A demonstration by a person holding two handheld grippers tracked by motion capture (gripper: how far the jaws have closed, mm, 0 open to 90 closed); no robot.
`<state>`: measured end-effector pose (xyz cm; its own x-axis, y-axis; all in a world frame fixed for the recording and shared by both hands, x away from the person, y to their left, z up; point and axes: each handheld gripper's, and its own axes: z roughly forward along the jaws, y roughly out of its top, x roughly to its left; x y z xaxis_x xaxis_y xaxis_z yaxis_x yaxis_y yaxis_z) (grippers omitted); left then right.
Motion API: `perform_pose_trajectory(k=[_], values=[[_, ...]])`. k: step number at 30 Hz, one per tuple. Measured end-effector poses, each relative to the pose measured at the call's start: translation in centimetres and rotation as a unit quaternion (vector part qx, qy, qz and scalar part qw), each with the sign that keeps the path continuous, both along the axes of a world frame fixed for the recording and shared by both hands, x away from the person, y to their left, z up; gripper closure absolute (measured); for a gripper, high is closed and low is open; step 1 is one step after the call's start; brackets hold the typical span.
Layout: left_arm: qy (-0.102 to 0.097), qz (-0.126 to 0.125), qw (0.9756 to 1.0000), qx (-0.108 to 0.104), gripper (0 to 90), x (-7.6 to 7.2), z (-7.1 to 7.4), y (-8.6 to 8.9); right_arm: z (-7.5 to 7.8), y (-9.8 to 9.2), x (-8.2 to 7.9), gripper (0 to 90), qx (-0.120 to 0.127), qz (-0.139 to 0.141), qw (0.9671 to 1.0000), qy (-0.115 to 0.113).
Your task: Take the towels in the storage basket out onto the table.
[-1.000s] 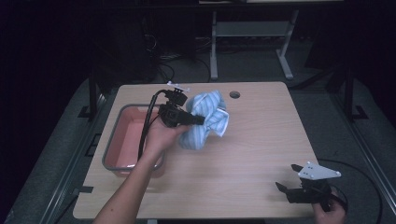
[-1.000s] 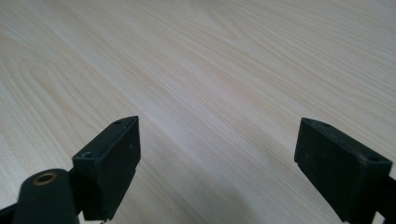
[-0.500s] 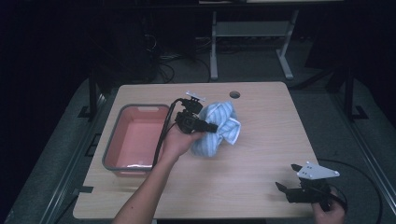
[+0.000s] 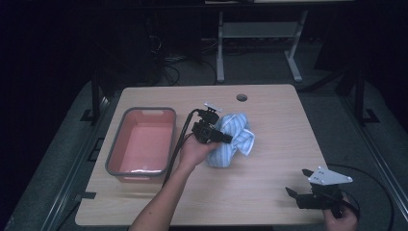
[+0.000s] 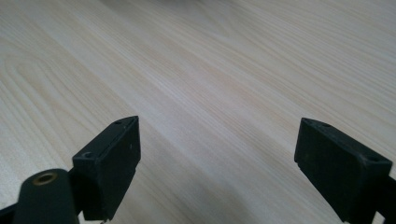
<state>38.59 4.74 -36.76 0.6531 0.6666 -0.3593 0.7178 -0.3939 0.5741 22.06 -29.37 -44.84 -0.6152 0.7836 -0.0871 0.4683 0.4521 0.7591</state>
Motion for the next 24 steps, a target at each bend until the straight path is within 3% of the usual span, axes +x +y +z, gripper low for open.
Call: perform_pose_trajectory(k=[7,9,16,24], values=[[0.007,0.009,0.9999,0.002,66.6,0.4,-1.2,-0.4,-0.1,0.0,0.2,13.9,0.003,0.000,1.0000,0.005],[0.017,0.001,0.9999,0.004,66.2,0.7,-1.8,-0.8,-0.1,0.0,0.2,13.9,0.003,0.002,1.0000,0.004],[0.022,0.000,0.9997,0.009,66.0,0.8,-3.1,-1.5,-0.3,0.1,0.3,13.9,0.002,0.010,0.9999,0.005],[0.027,-0.005,0.9991,0.033,63.8,1.0,-4.9,-2.6,-0.5,0.3,0.5,13.9,0.003,0.015,0.9998,0.009]])
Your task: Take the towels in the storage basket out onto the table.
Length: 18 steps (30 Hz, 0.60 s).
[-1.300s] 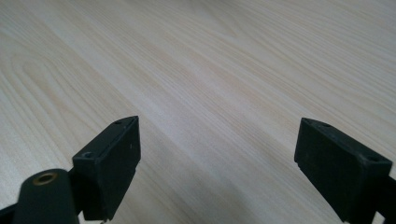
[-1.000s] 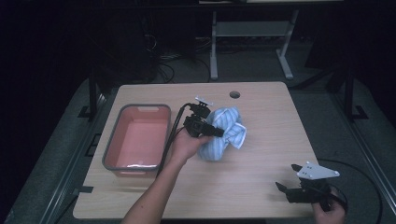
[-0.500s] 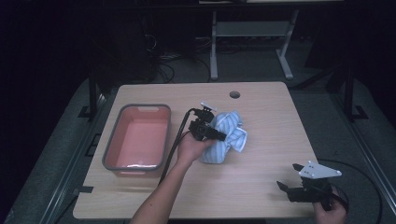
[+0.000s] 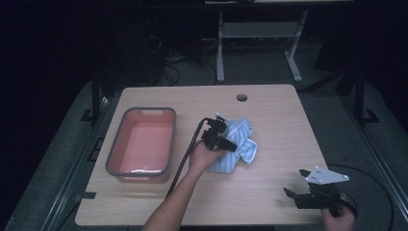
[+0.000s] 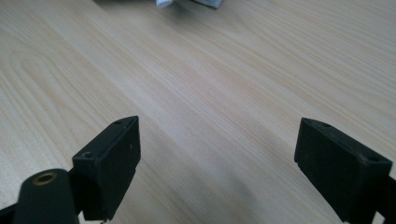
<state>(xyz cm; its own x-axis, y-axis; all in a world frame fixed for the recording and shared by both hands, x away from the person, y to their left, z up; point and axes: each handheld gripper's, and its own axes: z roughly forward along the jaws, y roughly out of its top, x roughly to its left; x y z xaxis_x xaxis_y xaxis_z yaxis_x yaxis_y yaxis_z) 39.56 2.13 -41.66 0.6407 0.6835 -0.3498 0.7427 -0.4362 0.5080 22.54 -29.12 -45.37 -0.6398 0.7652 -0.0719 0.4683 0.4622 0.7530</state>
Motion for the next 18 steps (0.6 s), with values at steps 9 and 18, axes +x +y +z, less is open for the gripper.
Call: perform_pose_trajectory(k=[9,18], values=[[0.006,0.008,0.9999,0.008,58.4,0.1,-1.4,-0.2,-0.2,0.4,0.2,13.8,-0.004,0.008,1.0000,0.005],[-0.004,0.010,0.9999,0.005,54.2,-0.3,-1.6,-0.5,-0.2,0.7,0.3,13.9,-0.010,0.016,0.9998,0.001]])
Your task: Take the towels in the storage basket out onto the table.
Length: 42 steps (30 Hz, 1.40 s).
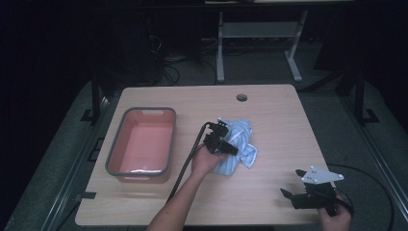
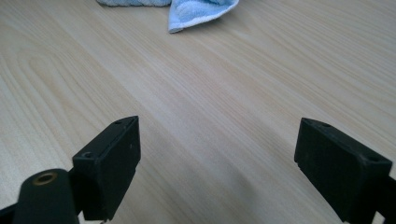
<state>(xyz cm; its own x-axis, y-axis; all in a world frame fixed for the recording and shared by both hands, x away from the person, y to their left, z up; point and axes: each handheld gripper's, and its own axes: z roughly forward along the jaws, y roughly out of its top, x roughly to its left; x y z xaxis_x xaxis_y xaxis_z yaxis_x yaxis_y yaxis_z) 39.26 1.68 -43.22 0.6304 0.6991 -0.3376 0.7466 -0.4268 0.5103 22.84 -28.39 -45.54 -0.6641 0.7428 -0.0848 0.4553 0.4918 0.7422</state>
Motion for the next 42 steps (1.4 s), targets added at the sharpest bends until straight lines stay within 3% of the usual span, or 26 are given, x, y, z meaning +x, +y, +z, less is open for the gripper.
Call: perform_pose_trajectory(k=[15,23,42], values=[[-0.018,-0.004,0.9998,-0.009,44.6,-0.8,1.1,0.4,0.1,0.4,-0.1,13.9,-0.004,0.003,1.0000,0.000],[-0.023,-0.009,0.9994,-0.024,38.3,-1.5,2.0,1.2,0.3,0.4,-0.3,13.9,-0.005,0.001,1.0000,-0.005],[-0.044,-0.012,0.9978,-0.049,36.5,-2.6,3.8,2.7,0.1,0.4,0.0,13.8,-0.008,-0.001,1.0000,-0.002]])
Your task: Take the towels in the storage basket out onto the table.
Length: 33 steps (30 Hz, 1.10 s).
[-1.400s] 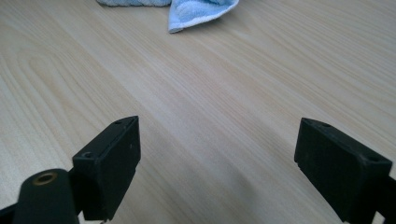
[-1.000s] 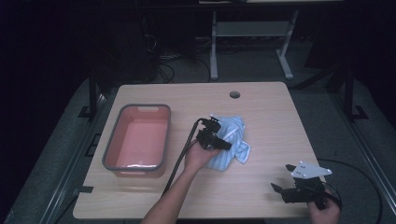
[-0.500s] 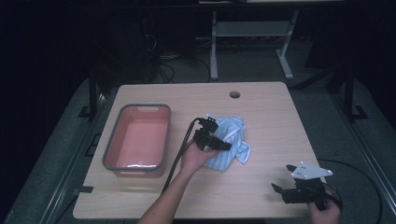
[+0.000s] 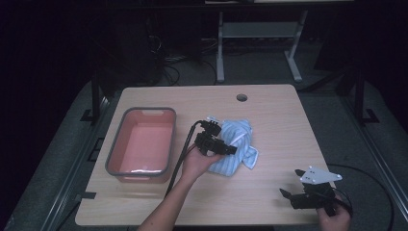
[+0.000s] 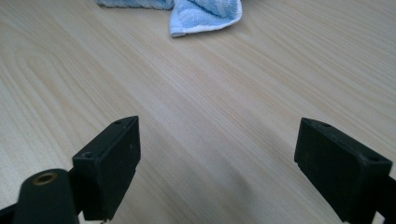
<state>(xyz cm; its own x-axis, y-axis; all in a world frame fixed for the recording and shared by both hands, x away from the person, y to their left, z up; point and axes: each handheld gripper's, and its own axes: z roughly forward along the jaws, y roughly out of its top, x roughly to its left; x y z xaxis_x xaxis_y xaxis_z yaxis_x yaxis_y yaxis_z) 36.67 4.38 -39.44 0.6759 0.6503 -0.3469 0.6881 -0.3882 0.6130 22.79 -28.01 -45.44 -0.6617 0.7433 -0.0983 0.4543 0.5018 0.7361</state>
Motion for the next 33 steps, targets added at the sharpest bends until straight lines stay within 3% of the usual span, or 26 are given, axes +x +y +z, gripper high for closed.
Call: perform_pose_trajectory(k=[14,29,33], values=[[-0.001,-0.002,0.9999,-0.014,32.8,-0.7,0.3,1.0,-0.1,0.1,0.1,13.8,-0.001,-0.001,1.0000,0.001],[-0.007,-0.007,0.9999,-0.014,31.2,-1.7,0.3,2.5,-0.2,0.0,0.2,13.8,-0.002,-0.003,1.0000,0.003],[-0.005,-0.005,0.9996,-0.027,31.3,-2.0,0.1,2.9,-0.2,0.0,0.2,13.9,-0.003,-0.002,1.0000,0.003]])
